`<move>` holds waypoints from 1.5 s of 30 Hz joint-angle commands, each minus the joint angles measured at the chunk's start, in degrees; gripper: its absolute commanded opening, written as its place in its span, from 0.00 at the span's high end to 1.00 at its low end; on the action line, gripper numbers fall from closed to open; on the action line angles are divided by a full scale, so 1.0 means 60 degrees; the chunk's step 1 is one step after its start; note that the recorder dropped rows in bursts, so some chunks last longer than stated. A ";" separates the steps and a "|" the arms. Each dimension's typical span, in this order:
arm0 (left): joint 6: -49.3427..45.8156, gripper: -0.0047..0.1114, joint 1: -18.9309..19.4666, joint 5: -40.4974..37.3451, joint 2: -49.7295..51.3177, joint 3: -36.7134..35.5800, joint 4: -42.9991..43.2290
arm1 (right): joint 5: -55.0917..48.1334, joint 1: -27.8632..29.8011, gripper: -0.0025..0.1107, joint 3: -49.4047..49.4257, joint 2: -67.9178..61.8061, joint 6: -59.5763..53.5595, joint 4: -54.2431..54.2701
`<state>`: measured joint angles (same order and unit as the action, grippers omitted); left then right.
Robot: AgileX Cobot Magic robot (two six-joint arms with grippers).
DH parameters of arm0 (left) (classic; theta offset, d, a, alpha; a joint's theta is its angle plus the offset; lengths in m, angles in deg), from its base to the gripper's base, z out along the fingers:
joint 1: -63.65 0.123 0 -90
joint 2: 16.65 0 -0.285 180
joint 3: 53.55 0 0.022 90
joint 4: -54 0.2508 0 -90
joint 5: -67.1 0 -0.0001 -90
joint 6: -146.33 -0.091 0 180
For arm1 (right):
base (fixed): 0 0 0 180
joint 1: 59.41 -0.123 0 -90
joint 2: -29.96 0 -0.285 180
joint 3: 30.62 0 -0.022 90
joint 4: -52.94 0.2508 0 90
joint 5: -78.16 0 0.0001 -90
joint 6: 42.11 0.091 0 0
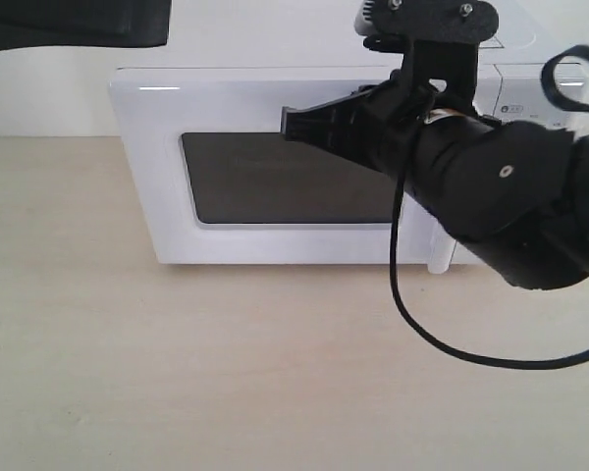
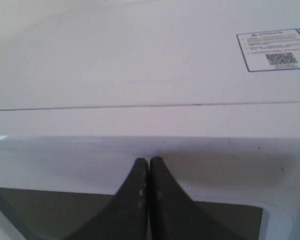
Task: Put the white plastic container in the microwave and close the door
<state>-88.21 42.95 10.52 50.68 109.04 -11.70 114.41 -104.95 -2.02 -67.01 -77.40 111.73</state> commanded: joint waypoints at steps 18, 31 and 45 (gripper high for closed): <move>0.0144 0.92 -0.0082 -0.0700 -0.2892 -0.1928 -0.1371 | -0.1869 0.0063 0.98 -0.0077 0.1984 -0.0932 -0.0081; 0.0120 0.92 -0.0082 -0.0573 -0.3690 -0.2756 -0.2370 | -0.1700 0.0063 0.98 -0.0077 0.1984 -0.0932 -0.0081; 0.0979 0.92 -0.0022 0.0621 -0.5226 -0.0587 0.2112 | -0.1700 0.0063 0.98 -0.0077 0.1984 -0.0932 -0.0081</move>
<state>-84.53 42.95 12.49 22.69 104.67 -5.18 103.86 -104.86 -2.24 -55.64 -82.53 111.73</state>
